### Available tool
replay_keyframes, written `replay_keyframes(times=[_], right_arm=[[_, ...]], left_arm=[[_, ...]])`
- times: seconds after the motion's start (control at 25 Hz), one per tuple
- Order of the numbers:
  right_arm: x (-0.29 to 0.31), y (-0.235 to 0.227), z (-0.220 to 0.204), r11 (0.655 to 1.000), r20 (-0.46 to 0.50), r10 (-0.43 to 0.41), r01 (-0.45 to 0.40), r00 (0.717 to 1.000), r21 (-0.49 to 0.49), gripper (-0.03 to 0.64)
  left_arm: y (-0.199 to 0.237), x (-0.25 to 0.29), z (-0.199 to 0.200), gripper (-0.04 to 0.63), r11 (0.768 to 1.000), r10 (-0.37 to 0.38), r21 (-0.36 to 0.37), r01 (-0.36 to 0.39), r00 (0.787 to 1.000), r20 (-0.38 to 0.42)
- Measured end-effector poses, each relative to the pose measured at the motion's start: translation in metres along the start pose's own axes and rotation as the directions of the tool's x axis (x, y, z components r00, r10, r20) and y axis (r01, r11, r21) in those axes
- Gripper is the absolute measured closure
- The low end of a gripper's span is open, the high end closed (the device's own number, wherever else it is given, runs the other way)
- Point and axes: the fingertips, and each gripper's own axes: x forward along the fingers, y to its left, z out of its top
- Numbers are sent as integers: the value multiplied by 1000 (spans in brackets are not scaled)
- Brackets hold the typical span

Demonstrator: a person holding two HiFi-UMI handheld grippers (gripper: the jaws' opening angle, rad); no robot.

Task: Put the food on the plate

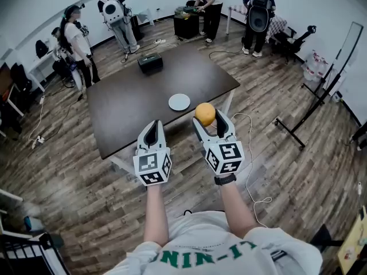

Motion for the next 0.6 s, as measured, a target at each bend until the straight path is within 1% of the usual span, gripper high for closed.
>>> replay_keyframes(times=[0.12, 0.28, 0.48, 0.52, 0.6], right_arm=[[4, 9, -3, 1000, 9, 0, 0, 1000, 2, 291], [20, 22, -15, 1000, -18, 12, -12, 1000, 11, 291], [48, 14, -23, 999, -34, 27, -26, 999, 37, 291], [56, 11, -26, 999, -40, 32, -30, 999, 27, 291], [77, 2, -31, 999, -58, 38, -39, 998, -26, 291]], left_arm=[[8, 2, -5, 588, 1000, -14, -18, 14, 1000, 4], [23, 13, -10, 588, 999, -24, -40, 24, 1000, -6], [29, 37, -15, 588, 998, -29, -49, 28, 999, -19], [31, 45, -18, 588, 998, -27, -53, 26, 999, -22], [35, 69, -23, 588, 998, -23, -57, 22, 999, -23]])
